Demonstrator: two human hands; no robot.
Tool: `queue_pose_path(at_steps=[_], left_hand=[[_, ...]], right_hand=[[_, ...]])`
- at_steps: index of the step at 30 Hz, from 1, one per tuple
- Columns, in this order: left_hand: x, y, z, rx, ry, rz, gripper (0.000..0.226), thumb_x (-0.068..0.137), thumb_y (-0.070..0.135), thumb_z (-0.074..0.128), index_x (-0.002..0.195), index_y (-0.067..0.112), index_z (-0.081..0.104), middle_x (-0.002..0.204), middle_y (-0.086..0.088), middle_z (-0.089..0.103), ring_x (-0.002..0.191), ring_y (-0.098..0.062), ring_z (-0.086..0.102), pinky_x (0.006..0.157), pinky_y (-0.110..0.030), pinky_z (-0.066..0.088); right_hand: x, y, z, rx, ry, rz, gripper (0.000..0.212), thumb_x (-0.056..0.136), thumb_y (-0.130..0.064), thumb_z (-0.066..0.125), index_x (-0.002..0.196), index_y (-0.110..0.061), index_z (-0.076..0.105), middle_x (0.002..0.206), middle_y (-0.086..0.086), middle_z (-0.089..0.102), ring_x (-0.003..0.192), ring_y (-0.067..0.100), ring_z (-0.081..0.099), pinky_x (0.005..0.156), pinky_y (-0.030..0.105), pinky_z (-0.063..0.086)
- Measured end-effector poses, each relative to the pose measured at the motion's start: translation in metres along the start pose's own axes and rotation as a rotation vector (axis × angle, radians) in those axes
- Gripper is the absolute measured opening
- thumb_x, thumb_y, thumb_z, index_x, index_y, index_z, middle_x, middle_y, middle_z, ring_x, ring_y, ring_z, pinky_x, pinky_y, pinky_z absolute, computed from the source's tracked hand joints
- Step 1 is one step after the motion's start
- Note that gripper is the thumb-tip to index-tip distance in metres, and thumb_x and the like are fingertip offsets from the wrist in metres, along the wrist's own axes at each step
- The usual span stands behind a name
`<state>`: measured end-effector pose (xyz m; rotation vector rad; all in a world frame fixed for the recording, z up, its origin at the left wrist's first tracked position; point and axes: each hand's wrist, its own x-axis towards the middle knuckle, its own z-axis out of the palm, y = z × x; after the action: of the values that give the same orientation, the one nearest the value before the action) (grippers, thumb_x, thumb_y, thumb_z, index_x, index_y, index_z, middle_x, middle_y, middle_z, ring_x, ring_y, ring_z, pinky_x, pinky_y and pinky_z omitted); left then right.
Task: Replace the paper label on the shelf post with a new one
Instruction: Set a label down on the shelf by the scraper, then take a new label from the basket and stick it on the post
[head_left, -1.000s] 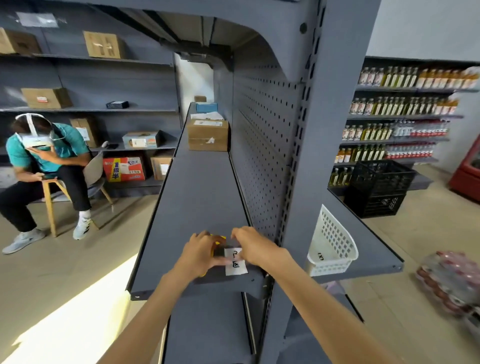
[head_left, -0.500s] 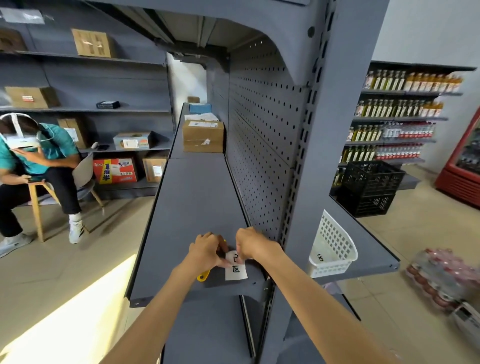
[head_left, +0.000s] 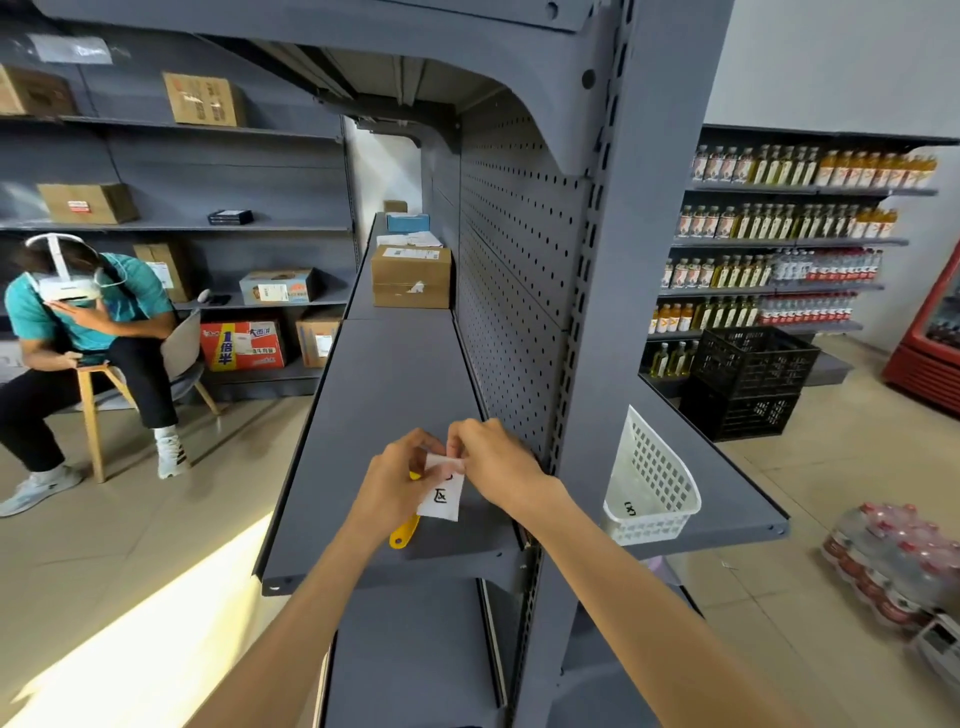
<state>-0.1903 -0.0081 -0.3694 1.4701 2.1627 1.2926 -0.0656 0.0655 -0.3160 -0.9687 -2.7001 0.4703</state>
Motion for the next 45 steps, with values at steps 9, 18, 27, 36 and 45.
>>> queue_pose_path(at_steps=[9,18,27,36,45], left_hand=[[-0.011,0.075,-0.046,-0.089,0.2,0.213,0.01,0.091,0.012,0.062,0.085,0.02,0.062,0.077,-0.004,0.07,0.067,-0.021,0.066,0.056,-0.038,0.049],[-0.032,0.173,-0.045,-0.08,0.23,0.338,0.008,0.095,0.018,0.056,0.091,0.023,0.061,0.075,0.002,0.066,0.065,-0.013,0.063,0.054,-0.024,0.046],[-0.046,0.231,-0.009,-0.058,0.182,0.371,0.013,0.096,0.023,0.054,0.087,0.031,0.057,0.077,0.001,0.063,0.07,-0.018,0.061,0.056,-0.022,0.043],[-0.045,0.253,0.026,-0.09,0.118,0.392,0.021,0.095,0.017,0.056,0.099,0.037,0.055,0.085,0.003,0.064,0.071,-0.017,0.064,0.057,-0.02,0.047],[-0.049,0.265,0.05,-0.115,-0.014,0.479,0.017,0.092,0.016,0.061,0.098,0.03,0.053,0.096,0.009,0.061,0.08,-0.02,0.065,0.068,-0.048,0.054]], right_hand=[[-0.033,-0.026,-0.079,-0.097,0.257,-0.181,0.025,0.093,0.001,0.056,0.11,-0.018,0.059,0.102,0.013,0.067,0.091,0.037,0.066,0.069,0.041,0.054],[-0.082,0.005,-0.15,0.163,0.394,-0.261,0.008,0.095,-0.024,0.059,0.089,-0.024,0.062,0.079,0.002,0.072,0.076,0.029,0.069,0.073,0.045,0.058],[-0.119,0.058,-0.201,0.221,0.284,-0.297,0.01,0.096,-0.02,0.06,0.092,-0.024,0.068,0.078,-0.009,0.075,0.08,0.011,0.071,0.082,0.044,0.059],[-0.132,0.098,-0.215,0.187,0.296,-0.235,0.009,0.091,-0.027,0.066,0.087,-0.028,0.074,0.072,-0.016,0.077,0.076,0.005,0.072,0.082,0.042,0.059],[-0.136,0.121,-0.226,0.111,0.198,-0.214,0.01,0.087,-0.029,0.063,0.087,-0.03,0.073,0.069,-0.021,0.076,0.077,0.005,0.072,0.084,0.041,0.059]])
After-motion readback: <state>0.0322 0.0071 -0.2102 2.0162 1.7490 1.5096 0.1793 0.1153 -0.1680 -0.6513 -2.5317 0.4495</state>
